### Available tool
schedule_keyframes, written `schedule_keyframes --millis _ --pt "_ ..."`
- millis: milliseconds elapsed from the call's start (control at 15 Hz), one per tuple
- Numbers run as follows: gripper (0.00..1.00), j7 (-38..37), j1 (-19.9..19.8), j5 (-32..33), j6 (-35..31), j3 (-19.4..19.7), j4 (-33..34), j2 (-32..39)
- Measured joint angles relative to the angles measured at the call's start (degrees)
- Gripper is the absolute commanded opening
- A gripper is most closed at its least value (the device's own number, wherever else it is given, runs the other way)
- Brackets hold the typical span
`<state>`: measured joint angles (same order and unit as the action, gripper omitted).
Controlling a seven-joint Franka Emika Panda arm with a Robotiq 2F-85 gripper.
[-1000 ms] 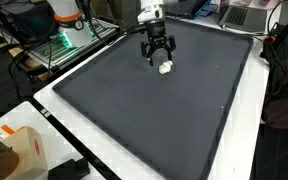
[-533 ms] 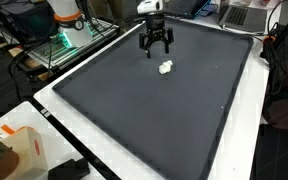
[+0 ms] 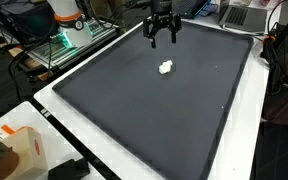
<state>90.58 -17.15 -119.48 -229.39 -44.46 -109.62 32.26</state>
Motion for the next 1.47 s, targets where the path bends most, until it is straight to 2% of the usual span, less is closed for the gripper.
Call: schedule_keyframes --millis 133,267,600,867,1000,1200,1467 --pt "1.0 0.06 0.81 -0.4 0.24 1.02 0.13 -0.02" --pt "1.0 2.95 2.67 -3.73 0.33 3.48 1.47 -0.08" --pt "1.0 18.9 2.25 -15.74 -0.12 4.87 9.97 0.67" --pt "1.0 33.45 -0.39 -25.36 -5.99 3.67 18.87 3.7" --pt "1.0 35.99 -0.88 -25.97 -7.64 3.69 21.91 5.18" --pt "1.0 36.46 -0.86 -25.43 -7.82 3.55 22.84 6.29" --pt "1.0 37.0 -5.37 -24.47 -12.0 -1.77 25.85 9.82"
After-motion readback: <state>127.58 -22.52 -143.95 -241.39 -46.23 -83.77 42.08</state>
